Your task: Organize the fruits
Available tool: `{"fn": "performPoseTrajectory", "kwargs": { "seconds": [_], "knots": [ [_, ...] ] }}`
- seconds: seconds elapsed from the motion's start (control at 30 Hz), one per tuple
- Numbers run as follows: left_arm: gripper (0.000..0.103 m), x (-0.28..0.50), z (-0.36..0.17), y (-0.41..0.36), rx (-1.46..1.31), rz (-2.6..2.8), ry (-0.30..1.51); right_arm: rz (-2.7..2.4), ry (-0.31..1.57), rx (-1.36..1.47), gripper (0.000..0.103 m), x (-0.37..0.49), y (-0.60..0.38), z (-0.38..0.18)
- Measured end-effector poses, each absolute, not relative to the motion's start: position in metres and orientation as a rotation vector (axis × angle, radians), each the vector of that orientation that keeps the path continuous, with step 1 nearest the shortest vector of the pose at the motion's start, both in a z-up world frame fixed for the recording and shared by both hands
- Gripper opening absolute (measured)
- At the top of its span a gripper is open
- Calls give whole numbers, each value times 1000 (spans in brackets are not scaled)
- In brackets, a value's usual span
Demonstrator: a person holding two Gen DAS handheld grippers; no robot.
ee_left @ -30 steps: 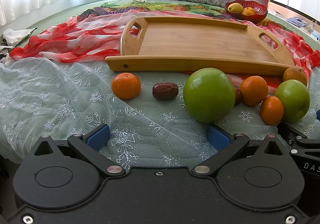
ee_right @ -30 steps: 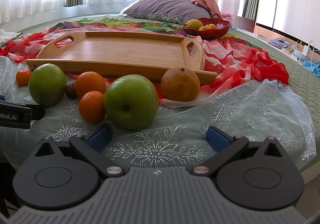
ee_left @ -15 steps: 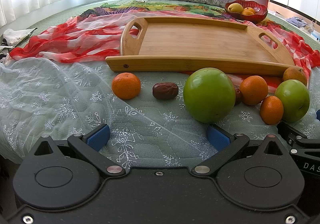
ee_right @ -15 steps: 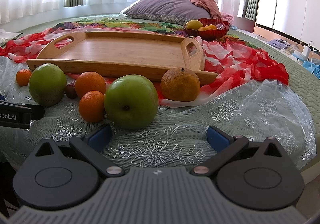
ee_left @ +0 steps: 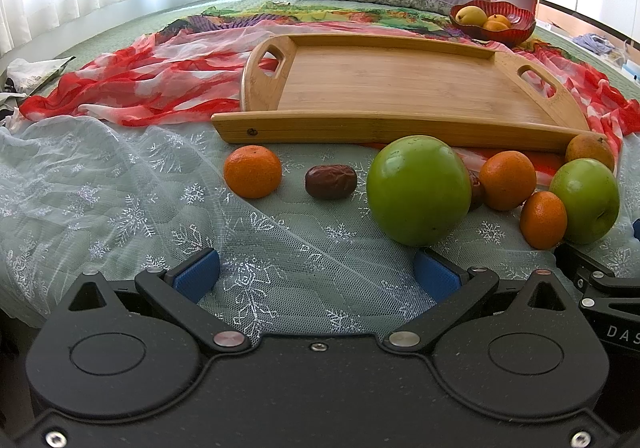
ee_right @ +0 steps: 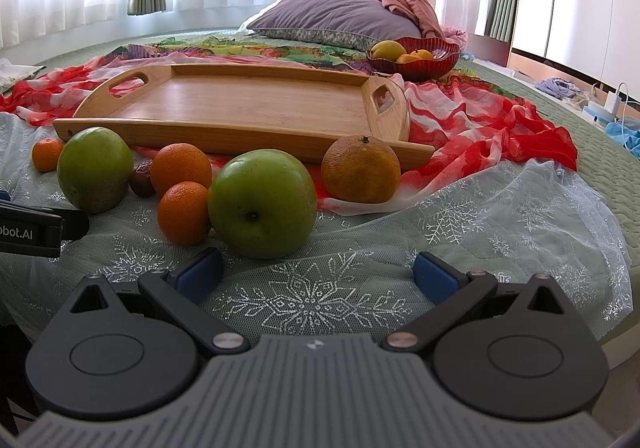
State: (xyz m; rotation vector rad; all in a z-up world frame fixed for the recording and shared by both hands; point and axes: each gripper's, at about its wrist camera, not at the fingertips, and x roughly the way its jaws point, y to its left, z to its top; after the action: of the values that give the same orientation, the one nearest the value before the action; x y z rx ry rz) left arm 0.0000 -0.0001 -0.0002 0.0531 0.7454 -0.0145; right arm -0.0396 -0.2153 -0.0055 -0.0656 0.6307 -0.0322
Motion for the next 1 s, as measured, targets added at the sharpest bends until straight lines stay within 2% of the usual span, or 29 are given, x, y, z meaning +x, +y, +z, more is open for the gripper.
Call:
{"fn": "performPoseTrajectory", "kwargs": {
  "seconds": [0.87, 1.0],
  "knots": [
    [103, -3, 4, 2, 56, -34, 742, -21, 598, -49, 103, -44, -218, -6],
    [94, -4, 12, 7, 16, -75, 742, 5, 586, -27, 103, -46, -221, -1]
  ]
}}
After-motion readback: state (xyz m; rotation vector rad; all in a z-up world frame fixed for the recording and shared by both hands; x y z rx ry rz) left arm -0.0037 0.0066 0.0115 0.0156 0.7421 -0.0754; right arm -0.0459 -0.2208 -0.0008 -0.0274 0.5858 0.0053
